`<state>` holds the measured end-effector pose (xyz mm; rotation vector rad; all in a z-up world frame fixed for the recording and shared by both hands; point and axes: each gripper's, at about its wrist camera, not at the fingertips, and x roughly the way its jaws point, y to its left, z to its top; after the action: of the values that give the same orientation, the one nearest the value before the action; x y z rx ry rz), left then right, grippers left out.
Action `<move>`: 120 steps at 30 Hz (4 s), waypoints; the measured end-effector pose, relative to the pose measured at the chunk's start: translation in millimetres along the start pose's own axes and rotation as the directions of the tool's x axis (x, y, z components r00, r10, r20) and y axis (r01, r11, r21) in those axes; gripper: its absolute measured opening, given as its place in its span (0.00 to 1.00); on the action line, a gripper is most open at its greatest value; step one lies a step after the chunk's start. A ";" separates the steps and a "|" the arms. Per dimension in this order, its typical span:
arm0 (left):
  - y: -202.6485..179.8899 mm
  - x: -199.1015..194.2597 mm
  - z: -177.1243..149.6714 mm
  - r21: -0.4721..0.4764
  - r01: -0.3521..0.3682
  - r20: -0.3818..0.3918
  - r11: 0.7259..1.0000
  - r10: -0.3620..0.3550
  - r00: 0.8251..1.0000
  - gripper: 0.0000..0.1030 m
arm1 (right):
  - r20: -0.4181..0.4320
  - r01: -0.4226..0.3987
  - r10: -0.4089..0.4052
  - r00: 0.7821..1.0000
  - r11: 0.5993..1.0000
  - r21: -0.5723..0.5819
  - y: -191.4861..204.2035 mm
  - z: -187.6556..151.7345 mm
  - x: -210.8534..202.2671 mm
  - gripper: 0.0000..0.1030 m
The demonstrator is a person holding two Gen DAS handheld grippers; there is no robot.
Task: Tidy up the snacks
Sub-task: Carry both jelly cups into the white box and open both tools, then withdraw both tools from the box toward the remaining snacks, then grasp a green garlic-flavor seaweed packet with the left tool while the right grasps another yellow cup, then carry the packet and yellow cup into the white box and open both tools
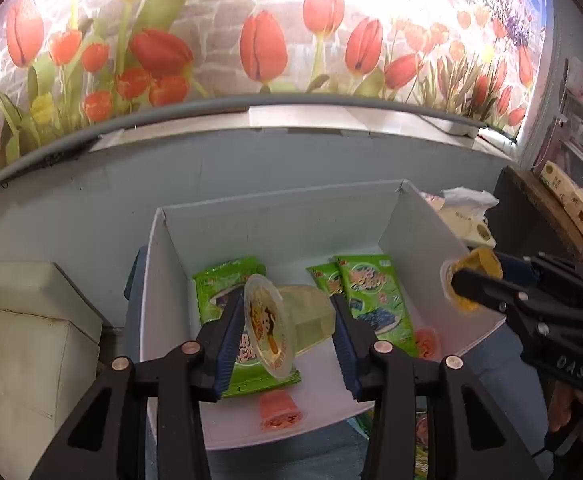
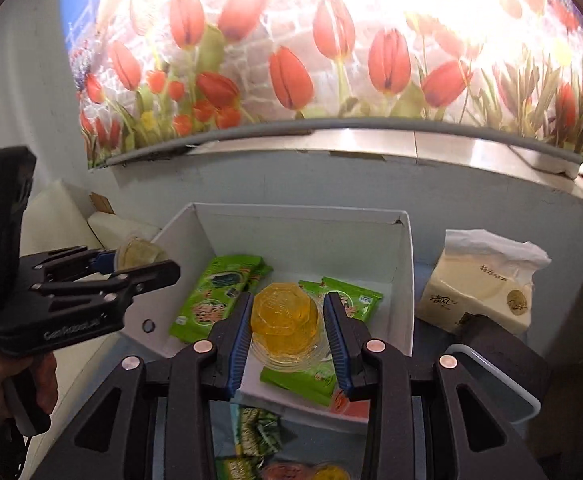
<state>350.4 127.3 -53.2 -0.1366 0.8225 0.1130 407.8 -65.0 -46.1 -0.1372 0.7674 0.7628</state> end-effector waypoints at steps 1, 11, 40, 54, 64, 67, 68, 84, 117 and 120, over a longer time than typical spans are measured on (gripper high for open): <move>1.0 4.6 -4.2 -0.002 -0.002 -0.011 1.000 0.002 1.000 0.46 | -0.010 0.008 -0.008 1.000 1.000 0.001 -2.8 -0.4 4.9 0.38; 11.9 21.0 -19.5 0.005 0.003 -0.067 1.000 -0.003 0.998 1.00 | -0.015 0.020 -0.019 1.000 0.997 0.070 -21.0 -7.6 5.6 0.98; -45.5 -181.4 -170.9 0.006 0.106 0.150 0.994 -0.106 0.983 1.00 | -0.019 0.179 -0.179 0.984 0.984 0.022 -13.6 -162.7 -83.8 1.00; -46.7 -234.5 -250.6 0.002 0.016 0.144 1.000 -0.016 0.989 1.00 | -0.085 0.224 -0.221 0.972 0.974 0.036 -27.2 -159.2 -13.8 1.00; -37.2 -229.5 -255.0 -0.037 0.022 0.140 0.999 -0.016 0.990 1.00 | -0.163 0.183 -0.178 0.970 0.983 0.014 -27.0 -160.5 17.6 0.56; -36.9 -223.3 -253.9 -0.045 0.032 0.125 0.998 -0.026 0.992 1.00 | -0.159 0.158 -0.153 0.975 0.987 0.014 -24.8 -160.9 16.1 0.44; -37.6 -221.4 -253.4 -0.045 0.033 0.121 0.998 -0.027 0.992 1.00 | -0.159 0.150 -0.146 0.976 0.989 0.010 -23.4 -161.4 15.5 0.44; -74.9 -109.1 -207.8 0.075 0.121 -0.001 0.990 -0.121 0.993 1.00 | -0.013 0.052 -0.051 0.999 0.997 0.061 -5.8 -183.2 -96.2 0.44; -72.3 -77.8 -145.8 0.065 0.164 0.020 0.984 -0.166 0.986 0.63 | 0.066 -0.041 0.036 0.997 0.997 0.063 9.0 -192.3 -142.2 0.44; -56.1 -100.1 -121.6 0.043 0.163 0.086 0.986 -0.166 0.982 0.63 | 0.083 -0.069 0.065 0.994 0.997 0.044 18.4 -168.7 -136.1 0.44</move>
<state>203.7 47.3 -56.9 -0.1641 0.7206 -0.0508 234.2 -193.1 -74.2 -0.0380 0.7141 0.8085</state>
